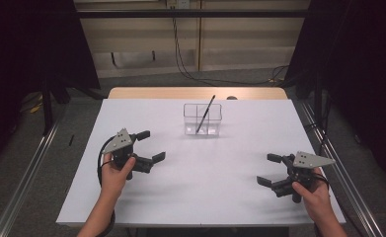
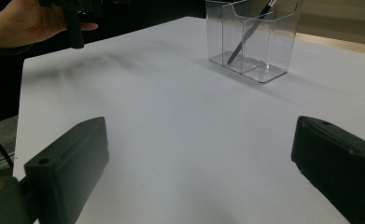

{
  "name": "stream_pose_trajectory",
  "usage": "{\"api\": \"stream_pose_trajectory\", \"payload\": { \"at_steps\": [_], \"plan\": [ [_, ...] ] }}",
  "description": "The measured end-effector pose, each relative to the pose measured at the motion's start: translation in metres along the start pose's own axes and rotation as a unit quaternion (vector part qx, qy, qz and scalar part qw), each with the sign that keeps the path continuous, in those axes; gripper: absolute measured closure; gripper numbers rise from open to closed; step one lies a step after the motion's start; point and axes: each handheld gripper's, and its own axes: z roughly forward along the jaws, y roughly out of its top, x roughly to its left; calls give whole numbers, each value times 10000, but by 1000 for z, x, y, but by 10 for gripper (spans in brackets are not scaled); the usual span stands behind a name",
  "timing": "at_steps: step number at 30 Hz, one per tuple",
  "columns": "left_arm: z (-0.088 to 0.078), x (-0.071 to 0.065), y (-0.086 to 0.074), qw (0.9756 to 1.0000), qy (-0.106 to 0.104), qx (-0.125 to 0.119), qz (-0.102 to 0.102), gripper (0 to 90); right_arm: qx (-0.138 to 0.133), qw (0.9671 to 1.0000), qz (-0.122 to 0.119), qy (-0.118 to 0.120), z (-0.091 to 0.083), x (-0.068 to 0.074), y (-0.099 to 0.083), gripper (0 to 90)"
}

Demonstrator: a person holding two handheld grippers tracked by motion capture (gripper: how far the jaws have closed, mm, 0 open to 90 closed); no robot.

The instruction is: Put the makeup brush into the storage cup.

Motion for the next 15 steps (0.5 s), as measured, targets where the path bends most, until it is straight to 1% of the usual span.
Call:
{"api": "stream_pose_trajectory", "payload": {
  "at_steps": [2,6,7,8,15],
  "plan": [
    [-2,0,0,10000,-14,6,13,2,-11,10000,-4,-4,0,0,0,40],
    [-4,0,-1,10000,33,0,6,2,-10,10000,-1,-1,0,0,0,40],
    [-6,1,-1,10000,24,11,41,2,-12,10000,-1,1,0,0,0,40],
    [-6,0,-1,10000,25,-1,-5,2,-8,10000,-8,3,0,0,0,40],
    [-11,1,-2,10000,49,70,48,3,-21,10000,-4,-5,0,1,1,40]
  ]
}}
